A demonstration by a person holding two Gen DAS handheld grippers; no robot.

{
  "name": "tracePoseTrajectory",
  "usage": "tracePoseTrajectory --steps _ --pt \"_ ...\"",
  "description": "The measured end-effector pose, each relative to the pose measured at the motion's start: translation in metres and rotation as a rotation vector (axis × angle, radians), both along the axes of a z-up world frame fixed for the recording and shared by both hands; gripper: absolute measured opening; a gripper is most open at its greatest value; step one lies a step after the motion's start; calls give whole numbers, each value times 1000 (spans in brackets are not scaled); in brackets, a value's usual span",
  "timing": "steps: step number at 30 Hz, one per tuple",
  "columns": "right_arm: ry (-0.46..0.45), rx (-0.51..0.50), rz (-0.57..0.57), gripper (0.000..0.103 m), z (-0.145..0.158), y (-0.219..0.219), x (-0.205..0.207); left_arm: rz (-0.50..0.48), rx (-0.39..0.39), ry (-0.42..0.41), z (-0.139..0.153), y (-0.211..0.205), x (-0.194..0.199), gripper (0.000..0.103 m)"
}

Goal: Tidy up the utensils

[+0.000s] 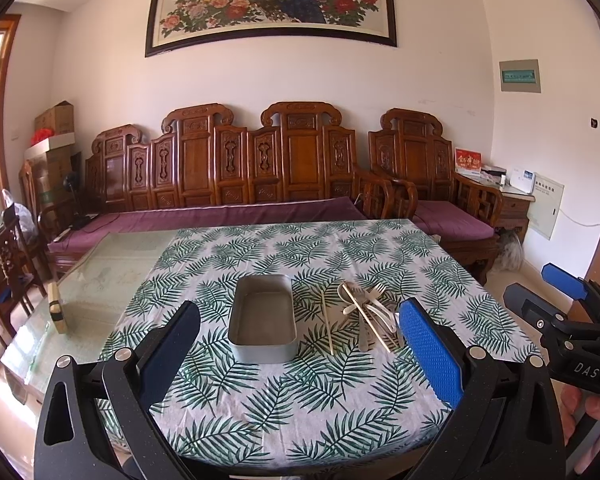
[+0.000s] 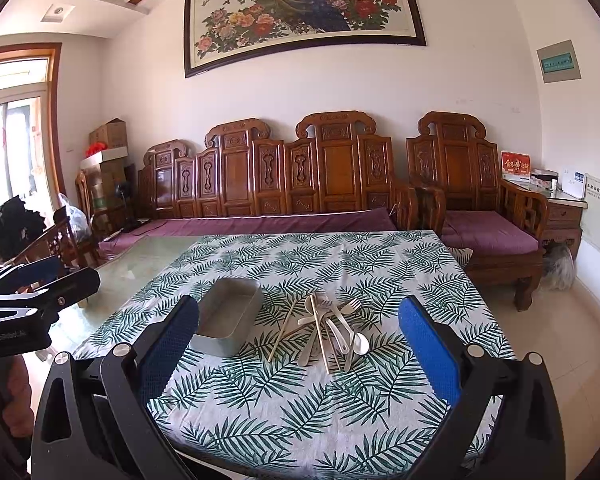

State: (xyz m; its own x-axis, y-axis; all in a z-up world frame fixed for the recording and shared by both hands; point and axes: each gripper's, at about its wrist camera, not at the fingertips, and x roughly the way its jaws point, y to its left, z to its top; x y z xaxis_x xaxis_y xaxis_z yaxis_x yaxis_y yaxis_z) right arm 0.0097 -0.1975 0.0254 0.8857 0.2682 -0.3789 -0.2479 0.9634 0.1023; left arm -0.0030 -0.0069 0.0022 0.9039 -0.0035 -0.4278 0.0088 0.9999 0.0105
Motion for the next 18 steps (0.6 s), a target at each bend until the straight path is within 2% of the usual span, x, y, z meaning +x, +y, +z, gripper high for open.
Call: tracePoseTrajectory --steps 12,18 --pt "1 0 -1 100 0 0 -1 -8 2 9 2 -6 0 97" --pt "13 -4 0 100 -5 -1 -2 -13 0 49 -8 -3 11 97"
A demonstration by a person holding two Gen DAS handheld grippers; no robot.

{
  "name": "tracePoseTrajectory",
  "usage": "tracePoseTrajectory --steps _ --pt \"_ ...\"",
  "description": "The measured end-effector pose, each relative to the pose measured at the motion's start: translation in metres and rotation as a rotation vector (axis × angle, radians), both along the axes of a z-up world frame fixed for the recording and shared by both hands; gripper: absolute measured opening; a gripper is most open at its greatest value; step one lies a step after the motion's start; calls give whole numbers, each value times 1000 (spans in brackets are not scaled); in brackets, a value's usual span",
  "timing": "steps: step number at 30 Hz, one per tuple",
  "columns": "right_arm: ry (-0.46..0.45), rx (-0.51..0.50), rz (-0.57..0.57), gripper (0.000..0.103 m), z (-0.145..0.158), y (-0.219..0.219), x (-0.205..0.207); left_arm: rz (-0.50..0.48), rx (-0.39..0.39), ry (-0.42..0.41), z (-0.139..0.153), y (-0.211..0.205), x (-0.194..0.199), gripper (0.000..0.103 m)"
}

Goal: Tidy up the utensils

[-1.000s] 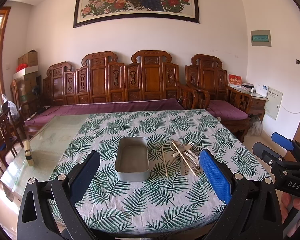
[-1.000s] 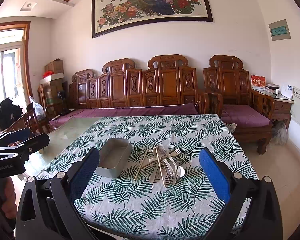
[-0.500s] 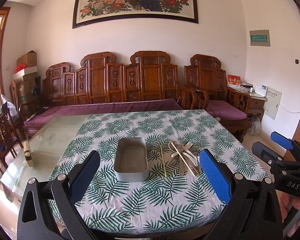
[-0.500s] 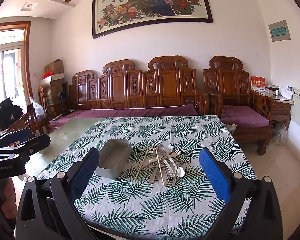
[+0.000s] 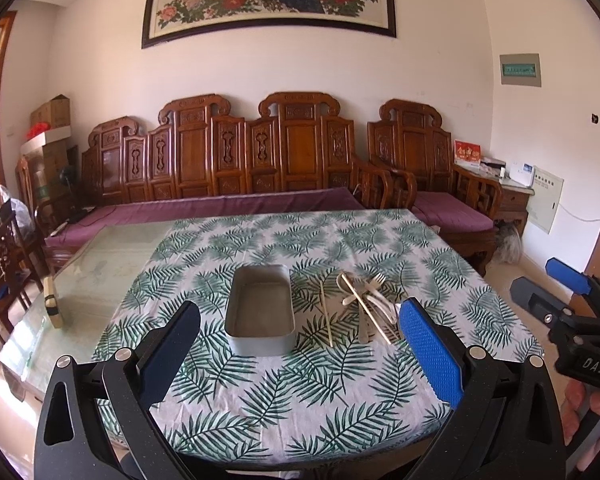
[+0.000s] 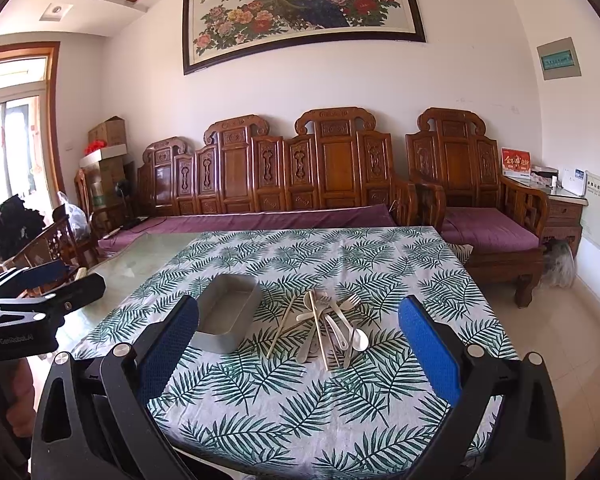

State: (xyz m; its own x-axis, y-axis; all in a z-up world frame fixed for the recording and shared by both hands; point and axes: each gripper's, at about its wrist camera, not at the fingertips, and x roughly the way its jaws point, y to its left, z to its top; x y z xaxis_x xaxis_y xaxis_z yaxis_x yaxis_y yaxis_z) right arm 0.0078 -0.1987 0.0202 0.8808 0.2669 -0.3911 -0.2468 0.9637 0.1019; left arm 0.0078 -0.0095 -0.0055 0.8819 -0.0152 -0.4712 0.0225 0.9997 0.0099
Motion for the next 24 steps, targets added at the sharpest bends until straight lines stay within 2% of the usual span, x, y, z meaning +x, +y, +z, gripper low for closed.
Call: tracePoseTrajectory --steps 7,15,24 --pt "24 -8 20 100 -14 -4 16 -27 -4 74 -25 3 22 97" --pt "63 -28 48 100 -36 -5 48 -54 2 112 -44 4 44 97" --pt "135 -42 52 89 -63 -11 97 -89 -20 178 -67 8 82 97"
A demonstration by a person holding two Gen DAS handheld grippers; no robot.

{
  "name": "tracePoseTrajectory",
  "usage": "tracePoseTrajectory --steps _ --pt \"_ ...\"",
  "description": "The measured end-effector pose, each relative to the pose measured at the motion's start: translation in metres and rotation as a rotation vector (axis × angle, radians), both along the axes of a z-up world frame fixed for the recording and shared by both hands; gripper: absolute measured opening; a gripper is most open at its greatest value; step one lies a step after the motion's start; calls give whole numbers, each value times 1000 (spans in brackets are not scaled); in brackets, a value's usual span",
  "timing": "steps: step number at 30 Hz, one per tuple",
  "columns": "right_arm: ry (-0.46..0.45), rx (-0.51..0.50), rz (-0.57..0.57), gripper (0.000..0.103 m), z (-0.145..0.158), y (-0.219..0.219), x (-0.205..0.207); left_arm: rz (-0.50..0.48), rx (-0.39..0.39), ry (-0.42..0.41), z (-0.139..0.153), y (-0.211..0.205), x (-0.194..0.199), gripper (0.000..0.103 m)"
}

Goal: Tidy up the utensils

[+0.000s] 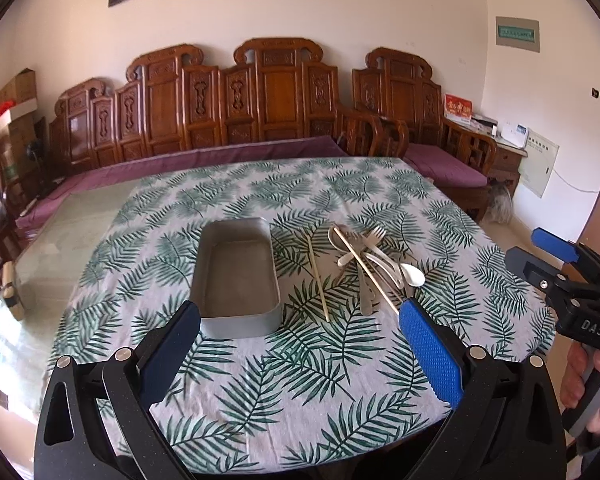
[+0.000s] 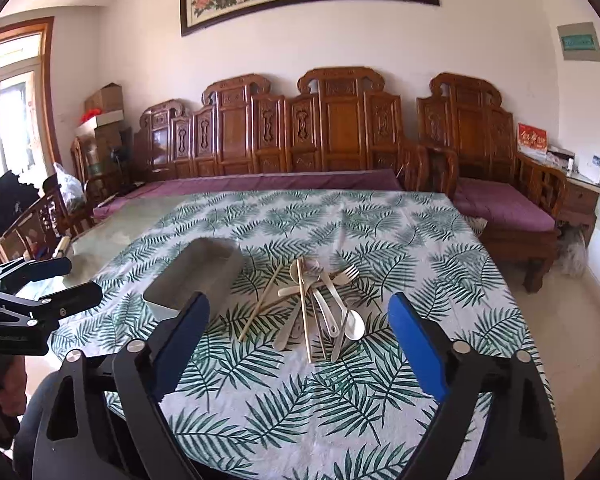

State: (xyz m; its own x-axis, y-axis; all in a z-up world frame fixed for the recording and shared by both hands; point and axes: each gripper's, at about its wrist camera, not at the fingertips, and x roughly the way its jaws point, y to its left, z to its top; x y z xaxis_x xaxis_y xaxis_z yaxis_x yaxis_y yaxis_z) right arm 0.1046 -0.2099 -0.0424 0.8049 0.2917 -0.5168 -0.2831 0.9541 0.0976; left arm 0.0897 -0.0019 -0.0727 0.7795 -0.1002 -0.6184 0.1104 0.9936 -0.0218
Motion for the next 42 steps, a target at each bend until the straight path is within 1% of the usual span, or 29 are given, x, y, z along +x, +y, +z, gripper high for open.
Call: tracePoseTrajectory --steps 2,7,12,15,18,19,20,22,23,25,28,30,34,35,39,42 --pt "20 -10 3 88 -8 0 13 -9 -6 21 -7 0 11 97" --pt "72 -19 19 80 -29 0 43 -18 -4 53 -22 0 40 97" --pt "120 -48 22 79 -53 -3 83 -20 -12 59 -31 1 62 96" --pt "134 -66 13 79 -60 -8 110 -34 14 60 -35 -2 74 96" --pt "151 -72 19 75 -67 -14 138 -44 22 69 -39 -2 88 95" --pt "164 -75 26 71 -73 -15 150 -46 20 73 -41 -3 92 94" --pt "175 -81 31 69 -77 -16 157 -52 15 80 -45 -4 97 91" --pt "221 -102 34 61 -95 -20 176 -59 0 102 -52 -6 103 88" --pt "235 -105 30 59 -101 -22 179 -64 -12 111 -56 -8 106 87" --pt "289 -90 27 47 -120 -27 187 -84 -23 128 -65 -15 111 82" --pt "329 -69 62 42 -132 -23 191 -119 -16 150 -80 -27 119 74" --pt "346 -42 91 40 -136 -17 194 -133 -20 165 -90 -34 124 72" --pt "415 -62 75 31 -157 -11 203 -148 -28 201 -109 -43 130 67" --pt "427 -64 67 30 -160 -11 205 -153 -28 213 -114 -46 131 66" --pt "467 -45 26 30 -173 -17 216 -160 -29 247 -130 -51 135 56" --pt "462 -55 23 29 -175 -15 218 -155 -38 277 -141 -49 137 46"
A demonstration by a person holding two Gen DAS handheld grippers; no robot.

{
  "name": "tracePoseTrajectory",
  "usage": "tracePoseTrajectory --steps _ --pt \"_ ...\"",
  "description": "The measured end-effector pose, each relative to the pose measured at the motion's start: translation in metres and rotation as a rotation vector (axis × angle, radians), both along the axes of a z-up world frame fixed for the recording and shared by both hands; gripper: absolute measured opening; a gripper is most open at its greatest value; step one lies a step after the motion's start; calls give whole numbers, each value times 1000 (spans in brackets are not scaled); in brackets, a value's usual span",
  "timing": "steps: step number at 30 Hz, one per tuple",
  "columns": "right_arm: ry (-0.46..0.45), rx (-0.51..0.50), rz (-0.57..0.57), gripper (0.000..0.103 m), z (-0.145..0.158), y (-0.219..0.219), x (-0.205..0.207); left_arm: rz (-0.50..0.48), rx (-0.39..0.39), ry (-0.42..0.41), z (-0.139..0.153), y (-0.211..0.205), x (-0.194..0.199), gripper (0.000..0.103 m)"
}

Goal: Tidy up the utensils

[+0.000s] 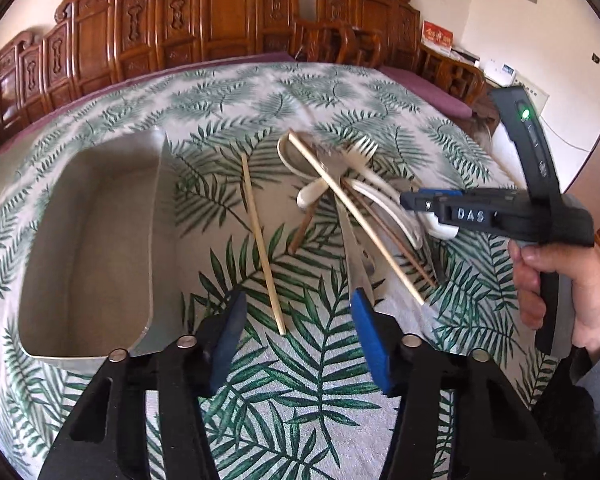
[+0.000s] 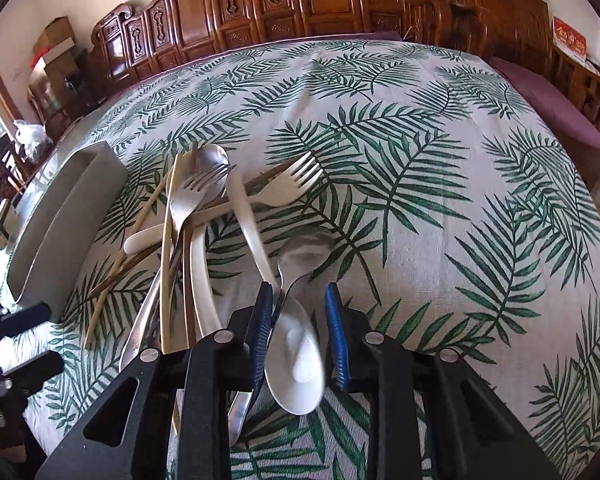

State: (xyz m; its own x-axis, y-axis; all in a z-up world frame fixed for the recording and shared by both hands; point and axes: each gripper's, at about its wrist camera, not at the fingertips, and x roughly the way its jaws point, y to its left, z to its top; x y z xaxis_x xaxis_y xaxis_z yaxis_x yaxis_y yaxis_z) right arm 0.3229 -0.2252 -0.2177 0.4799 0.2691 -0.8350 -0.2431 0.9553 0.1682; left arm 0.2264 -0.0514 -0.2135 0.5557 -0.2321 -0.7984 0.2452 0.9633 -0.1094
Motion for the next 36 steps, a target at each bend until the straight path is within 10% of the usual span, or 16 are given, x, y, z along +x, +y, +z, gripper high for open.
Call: tracePoseTrajectory --steps 9,36 --pt "-37 -11 7 6 8 1 -2 18 -10 36 -12 4 6 30" --pt "-45 46 -93 8 5 -31 6 44 22 35 -28 4 25 4"
